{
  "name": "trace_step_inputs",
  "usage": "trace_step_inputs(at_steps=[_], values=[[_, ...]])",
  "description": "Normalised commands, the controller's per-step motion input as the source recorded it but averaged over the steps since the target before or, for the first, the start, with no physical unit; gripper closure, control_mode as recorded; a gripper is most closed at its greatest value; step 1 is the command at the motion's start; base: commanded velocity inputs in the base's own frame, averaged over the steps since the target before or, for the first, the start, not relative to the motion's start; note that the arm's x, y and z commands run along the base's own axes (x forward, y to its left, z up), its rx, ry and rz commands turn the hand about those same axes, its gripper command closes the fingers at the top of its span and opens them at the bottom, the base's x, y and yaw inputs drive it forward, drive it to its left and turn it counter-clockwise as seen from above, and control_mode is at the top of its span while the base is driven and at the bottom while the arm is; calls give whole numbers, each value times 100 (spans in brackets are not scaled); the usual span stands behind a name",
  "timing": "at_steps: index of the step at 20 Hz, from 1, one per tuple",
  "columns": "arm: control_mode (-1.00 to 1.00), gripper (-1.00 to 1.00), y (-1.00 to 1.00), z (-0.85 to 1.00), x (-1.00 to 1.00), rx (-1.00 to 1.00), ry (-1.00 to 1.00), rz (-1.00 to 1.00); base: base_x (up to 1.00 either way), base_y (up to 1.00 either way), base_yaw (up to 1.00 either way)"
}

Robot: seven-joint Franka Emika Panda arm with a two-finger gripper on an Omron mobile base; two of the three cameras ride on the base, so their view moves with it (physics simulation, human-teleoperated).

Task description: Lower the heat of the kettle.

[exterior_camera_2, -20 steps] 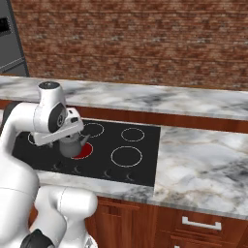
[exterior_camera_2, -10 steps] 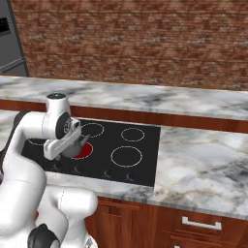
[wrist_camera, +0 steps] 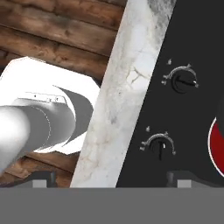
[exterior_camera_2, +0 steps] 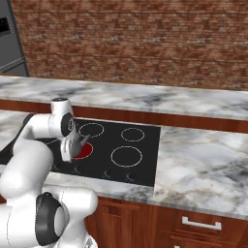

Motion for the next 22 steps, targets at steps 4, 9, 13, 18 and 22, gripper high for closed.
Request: trace_step_inputs(at_steps=[4,9,13,18,22], values=[[-100,-100,0,-34,6,0,3,59,0,0,0],[-100,-100,0,-30,0,0,0,28,0,0,0],[-100,-100,0,-29,0,1,0,12,0,0,0],[-100,-100,0,-34,4,3,0,2,0,0,0],[-100,-100,0,-34,10,3,0,0,0,0,0]])
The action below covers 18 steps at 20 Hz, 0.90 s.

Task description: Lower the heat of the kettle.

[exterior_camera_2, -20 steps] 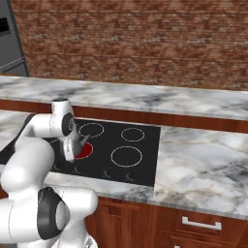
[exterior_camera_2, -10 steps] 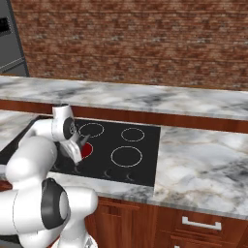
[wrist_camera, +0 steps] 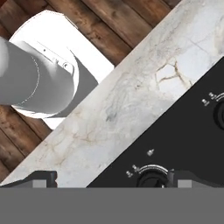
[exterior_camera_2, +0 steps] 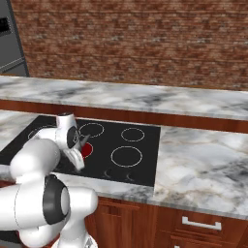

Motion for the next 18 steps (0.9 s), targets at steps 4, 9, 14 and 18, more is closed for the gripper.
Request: trace_step_inputs(at_steps=[4,9,14,18], values=[[-100,-100,-2,-30,14,4,0,0,0,0,0],[-100,-100,-2,-14,16,2,0,0,0,0,0],[-100,-100,-2,-1,16,0,0,0,0,0,0],[-100,-100,0,-6,14,0,0,0,0,0,0]])
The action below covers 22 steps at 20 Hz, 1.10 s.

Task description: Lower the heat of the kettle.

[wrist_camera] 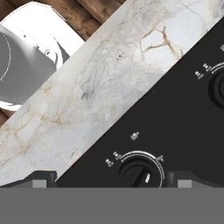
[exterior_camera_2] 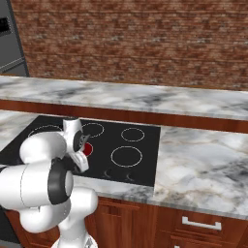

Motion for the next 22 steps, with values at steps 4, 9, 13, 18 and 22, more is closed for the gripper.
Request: trace_step_inputs(at_steps=[4,9,13,18,22], values=[[-100,-100,0,-15,5,0,0,0,0,0,0],[-100,-100,0,-16,0,0,0,0,0,0,0],[-100,-100,0,-10,0,0,0,0,0,0,0],[-100,-100,0,-1,1,0,0,0,0,0,0],[-100,-100,0,0,2,0,0,0,0,0,0]])
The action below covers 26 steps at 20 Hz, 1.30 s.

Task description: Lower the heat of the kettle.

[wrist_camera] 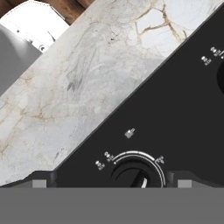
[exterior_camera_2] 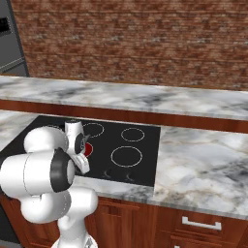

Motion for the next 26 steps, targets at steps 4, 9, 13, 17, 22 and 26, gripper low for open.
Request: trace_step_inputs(at_steps=[4,9,13,17,22,26], values=[[-100,-100,0,-2,1,0,0,0,0,0,0],[-100,-100,1,-4,5,0,0,-1,0,0,0],[-100,-100,1,-6,11,0,1,-1,0,0,0],[-100,-100,0,-9,11,0,1,-1,0,0,0],[-100,-100,0,-9,4,0,1,0,0,0,0],[-100,-100,2,-12,0,0,0,0,0,0,0]])
